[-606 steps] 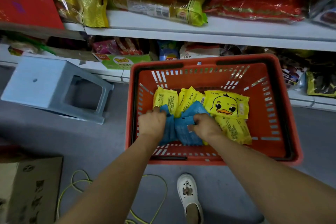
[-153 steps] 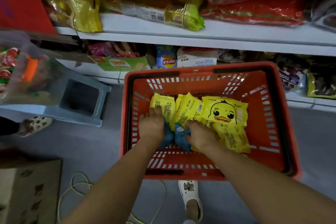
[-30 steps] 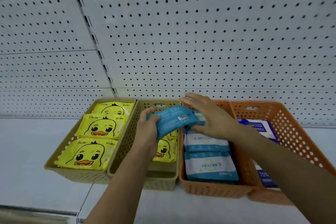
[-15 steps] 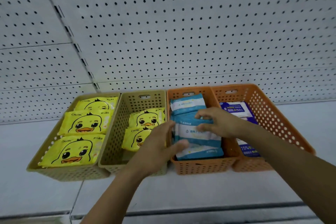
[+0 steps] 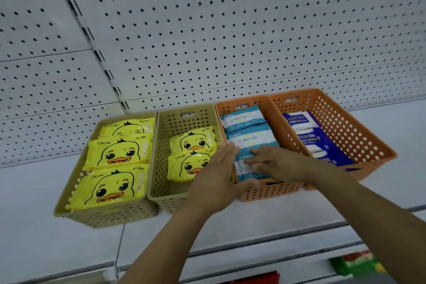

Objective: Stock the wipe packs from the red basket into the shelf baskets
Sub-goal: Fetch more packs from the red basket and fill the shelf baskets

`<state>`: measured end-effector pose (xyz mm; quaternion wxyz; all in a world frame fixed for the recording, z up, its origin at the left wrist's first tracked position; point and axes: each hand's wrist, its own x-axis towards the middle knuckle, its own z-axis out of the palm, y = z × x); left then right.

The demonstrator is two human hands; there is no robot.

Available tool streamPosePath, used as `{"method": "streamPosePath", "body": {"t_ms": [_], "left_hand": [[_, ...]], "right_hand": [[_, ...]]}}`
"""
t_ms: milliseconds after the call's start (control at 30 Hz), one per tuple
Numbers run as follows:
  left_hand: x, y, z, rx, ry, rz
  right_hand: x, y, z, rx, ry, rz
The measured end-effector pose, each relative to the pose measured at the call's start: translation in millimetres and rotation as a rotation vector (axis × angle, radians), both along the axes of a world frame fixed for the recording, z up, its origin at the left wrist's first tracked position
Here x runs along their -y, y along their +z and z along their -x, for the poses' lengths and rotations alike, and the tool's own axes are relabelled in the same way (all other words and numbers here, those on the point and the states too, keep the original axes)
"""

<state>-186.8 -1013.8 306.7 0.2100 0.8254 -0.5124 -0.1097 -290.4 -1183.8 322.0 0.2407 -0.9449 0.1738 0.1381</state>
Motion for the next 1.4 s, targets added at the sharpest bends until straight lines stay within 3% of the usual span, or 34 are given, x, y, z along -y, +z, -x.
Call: {"method": "streamPosePath", "body": {"t_ms": [100, 233, 433, 567, 733, 900, 1100, 1400], "left_hand": [[-1, -1, -1, 0.027, -0.002, -0.023], [-8, -1, 3, 0.146, -0.022, -0.052], [-75, -22, 20, 0.468, -0.009, 0.047], [-127, -41, 40, 0.368, 0.005, 0.154], [-222, -58, 84, 0.143, 0.058, 0.156], [-336, -69, 116, 0.047, 0.162, 0.095], [-460, -98, 134, -0.047, 0.335, 0.030], [-619, -116, 119, -0.133, 0.626, 0.001]], "right_hand": [[-7, 3, -2, -0.035, -0.070, -0.038], [-36, -1, 4, 0.047, -0.132, 0.253], [-104, -40, 48, 0.427, -0.322, 0.488], [-161, -68, 76, 0.653, -0.365, 0.341], [-265, -92, 118, 0.734, -0.491, 0.058], [-370, -117, 143, 0.676, -0.475, -0.064], [-467, -134, 142, 0.499, -0.281, -0.148], [-598, -147, 81, 0.366, -0.009, -0.179]]}}
